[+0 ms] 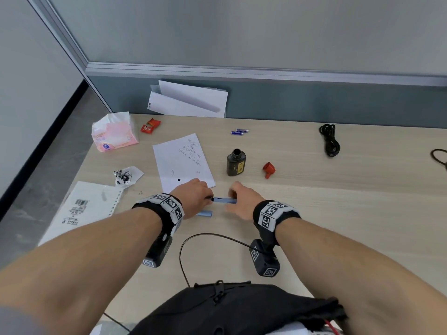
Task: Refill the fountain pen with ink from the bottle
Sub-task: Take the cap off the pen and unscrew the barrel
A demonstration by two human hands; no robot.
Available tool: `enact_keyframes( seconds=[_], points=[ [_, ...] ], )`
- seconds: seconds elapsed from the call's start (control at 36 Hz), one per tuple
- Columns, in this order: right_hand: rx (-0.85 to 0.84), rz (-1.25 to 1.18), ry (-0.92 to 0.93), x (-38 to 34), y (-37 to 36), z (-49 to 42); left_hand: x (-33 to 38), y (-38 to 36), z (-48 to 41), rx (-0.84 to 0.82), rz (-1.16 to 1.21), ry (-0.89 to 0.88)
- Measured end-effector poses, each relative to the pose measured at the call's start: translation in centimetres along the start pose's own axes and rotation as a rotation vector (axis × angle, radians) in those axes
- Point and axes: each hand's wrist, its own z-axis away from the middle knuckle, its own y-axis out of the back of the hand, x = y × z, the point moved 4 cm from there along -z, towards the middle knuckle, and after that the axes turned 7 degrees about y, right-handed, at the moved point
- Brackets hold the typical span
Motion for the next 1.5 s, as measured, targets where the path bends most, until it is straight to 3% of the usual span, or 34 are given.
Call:
enact_keyframes(
  seconds=[0.06, 0.19, 0.42, 0.56, 0.67, 0.78, 1.0, 1.17, 1.25, 1.42, 1.5],
  points=[
    [-0.018, -0.023, -0.012, -0.1, 0.1, 0.1, 0.1, 0.0, -0.1, 0.000, 0.007, -0.002],
    [-0.177, 0.181, -0.037, -0.7, 0.1, 0.2, 0.3, -0.2, -0.3, -0.023, 0.013, -0.003],
    [-0.045, 0.162, -0.001, 0.0, -0.3, -0.7, -0.4, -0.9, -0.1, -0.050, 0.019, 0.019],
    [-0.071, 0.065, -0.007, 0.2, -0.3, -0.8, -0.5, -0.5, -0.4, -0.028, 0.011, 0.020],
    [-0.165, 0.205, 0.036, -0.2, -0.5, -0.9, -0.5, -0.5, -0.7, -0.024, 0.014, 0.021],
    [-0.133, 0.278, 0.050, -0.1, -0.2, -1.3, -1.5, -0.6, -0.9, -0.011, 0.001, 0.061],
    [-0.227, 0.378, -0.099, 2.6, -0.5, -1.1, -2.9, -1.8, -1.7, -0.016, 0.073, 0.182],
    [-0.358, 0.312, -0.160, 3.0, -2.2, -1.3, -2.2, -2.5, -3.2, 0.000, 0.148, 0.153],
    [-0.306, 0.246, -0.160, 3.7, -2.2, -1.2, -1.4, -3.0, -4.0, -0.007, 0.171, 0.127],
    [0.074, -0.113, -0.183, 5.5, -0.4, -0.7, -0.1, -4.0, -4.8, -0.028, 0.205, 0.093],
    [0.123, -0.145, -0.144, 5.1, 0.1, -1.0, 0.2, -4.4, -4.9, -0.049, 0.223, 0.076]
  ],
)
